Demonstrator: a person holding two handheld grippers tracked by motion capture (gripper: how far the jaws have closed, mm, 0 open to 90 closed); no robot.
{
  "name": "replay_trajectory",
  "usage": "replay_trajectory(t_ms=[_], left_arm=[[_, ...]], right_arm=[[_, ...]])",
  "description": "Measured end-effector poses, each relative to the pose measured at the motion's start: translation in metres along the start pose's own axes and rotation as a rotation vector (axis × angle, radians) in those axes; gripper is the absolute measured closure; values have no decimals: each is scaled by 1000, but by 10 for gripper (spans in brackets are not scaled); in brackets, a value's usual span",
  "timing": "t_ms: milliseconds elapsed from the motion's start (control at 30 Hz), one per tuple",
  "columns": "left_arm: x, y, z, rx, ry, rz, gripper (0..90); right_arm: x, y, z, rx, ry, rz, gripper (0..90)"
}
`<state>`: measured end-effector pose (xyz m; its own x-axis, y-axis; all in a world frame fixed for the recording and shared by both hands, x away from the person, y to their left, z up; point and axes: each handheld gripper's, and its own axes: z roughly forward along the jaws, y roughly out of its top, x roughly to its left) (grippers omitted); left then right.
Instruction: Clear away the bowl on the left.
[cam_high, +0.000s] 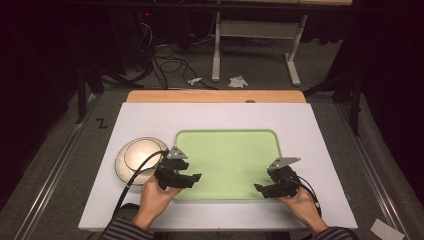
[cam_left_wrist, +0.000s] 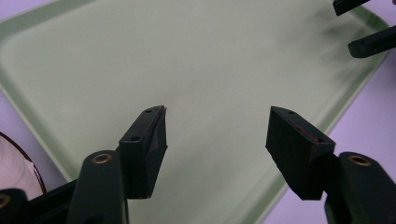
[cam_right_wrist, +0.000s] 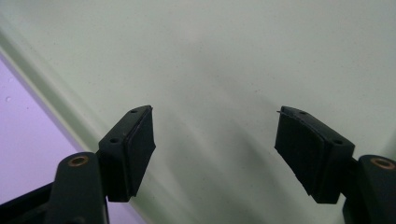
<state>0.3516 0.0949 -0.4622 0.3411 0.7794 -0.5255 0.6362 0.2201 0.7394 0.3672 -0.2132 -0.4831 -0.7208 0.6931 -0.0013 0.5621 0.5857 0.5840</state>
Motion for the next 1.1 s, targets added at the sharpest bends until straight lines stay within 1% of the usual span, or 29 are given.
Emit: replay_trajectory(t_ms=[100, 200, 333, 500, 533, 700, 733, 767, 967, 1100], left_arm=[[1, 0, -1, 1, 6, 10, 382], [3, 3, -3, -9, 15, -2, 382], [6, 7, -4, -16, 51, -7, 385], [9, 9, -7, -25, 68, -6, 385], [9, 9, -7, -25, 70, -12, 384], [11, 10, -8, -25, 71, -9, 375], [11, 11, -8, -29, 70, -16, 372], [12, 12, -9, -31, 71, -9, 368], [18, 18, -15, -54, 70, -46, 366], [21, 21, -18, -68, 73, -50, 364]], right_arm=[[1, 0, 0, 1, -1, 3, 297], [1, 0, 0, 5, 0, 2, 297], [1, 0, 0, 0, -3, 3, 299], [2, 0, 0, 2, -4, -7, 304], [2, 0, 0, 3, -3, -7, 305], [2, 0, 0, 9, -6, -3, 306], [2, 0, 0, 9, -6, -3, 306], [2, 0, 0, 9, -5, -9, 306], [2, 0, 0, 11, -4, -5, 306], [2, -1, 1, 15, -2, -11, 306]])
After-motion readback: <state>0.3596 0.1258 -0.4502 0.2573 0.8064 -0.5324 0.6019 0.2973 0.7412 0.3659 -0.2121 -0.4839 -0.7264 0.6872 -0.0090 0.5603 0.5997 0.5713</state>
